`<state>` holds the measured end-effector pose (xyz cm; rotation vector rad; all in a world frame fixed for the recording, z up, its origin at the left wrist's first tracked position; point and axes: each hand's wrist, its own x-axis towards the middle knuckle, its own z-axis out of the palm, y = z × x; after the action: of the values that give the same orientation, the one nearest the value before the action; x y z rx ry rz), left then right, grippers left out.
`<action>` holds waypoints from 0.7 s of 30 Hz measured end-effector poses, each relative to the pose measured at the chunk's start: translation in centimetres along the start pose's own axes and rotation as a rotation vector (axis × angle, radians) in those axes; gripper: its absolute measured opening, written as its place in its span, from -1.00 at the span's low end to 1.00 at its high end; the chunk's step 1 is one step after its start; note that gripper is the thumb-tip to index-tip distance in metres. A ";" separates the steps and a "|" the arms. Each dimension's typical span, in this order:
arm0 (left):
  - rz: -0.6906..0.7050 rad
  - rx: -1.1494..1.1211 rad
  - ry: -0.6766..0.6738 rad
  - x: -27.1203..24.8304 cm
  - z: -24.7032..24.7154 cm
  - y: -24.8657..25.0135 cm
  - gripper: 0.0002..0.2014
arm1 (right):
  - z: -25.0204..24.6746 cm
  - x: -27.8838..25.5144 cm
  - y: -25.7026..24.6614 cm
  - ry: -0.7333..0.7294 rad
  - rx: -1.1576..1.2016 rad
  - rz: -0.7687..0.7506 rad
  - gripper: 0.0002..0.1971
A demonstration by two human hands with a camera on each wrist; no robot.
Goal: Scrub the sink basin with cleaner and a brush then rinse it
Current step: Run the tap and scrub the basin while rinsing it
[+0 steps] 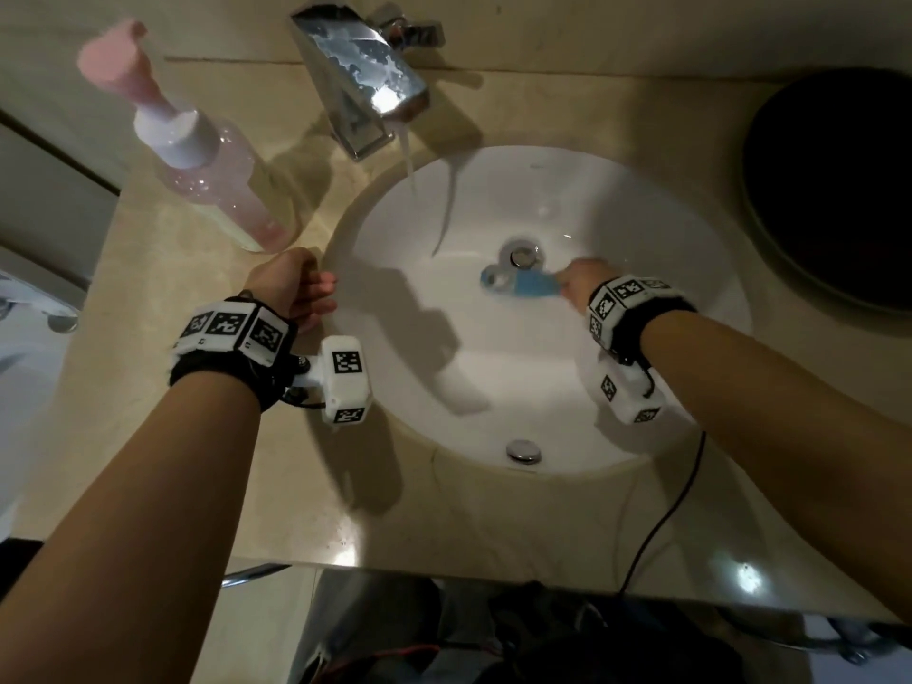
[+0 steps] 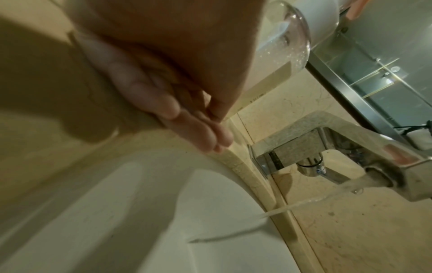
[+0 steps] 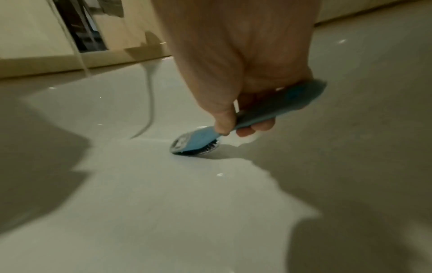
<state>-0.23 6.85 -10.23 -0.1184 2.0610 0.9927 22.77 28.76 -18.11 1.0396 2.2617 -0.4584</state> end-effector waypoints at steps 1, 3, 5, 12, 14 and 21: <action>0.003 -0.004 0.002 0.0 0.0 -0.1 -0.68 | -0.4 0.2 0.7 0.024 0.020 0.024 -0.65; 0.005 -0.014 0.009 -0.1 0.1 0.0 -0.67 | -1.1 -0.1 2.0 0.016 0.065 -0.010 -0.64; 0.010 -0.028 0.023 -0.1 0.3 0.0 -0.68 | -1.6 -1.2 3.1 -0.096 0.133 -0.114 -0.66; 0.054 -0.130 0.124 0.3 1.0 -0.7 -0.65 | -1.3 -5.3 2.4 -0.725 -0.141 -0.244 -0.60; 0.056 -0.142 0.127 0.7 1.1 -1.0 -0.59 | -1.0 -5.6 2.4 -0.625 -0.276 -0.202 -0.58; 0.050 -0.116 0.057 0.3 1.3 -1.4 -0.55 | -0.7 -2.9 4.5 -0.165 -0.305 0.020 -0.65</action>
<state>0.98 6.86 -11.73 -0.1576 2.0661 1.1519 27.46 30.28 -15.95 0.8355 2.0917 -0.1754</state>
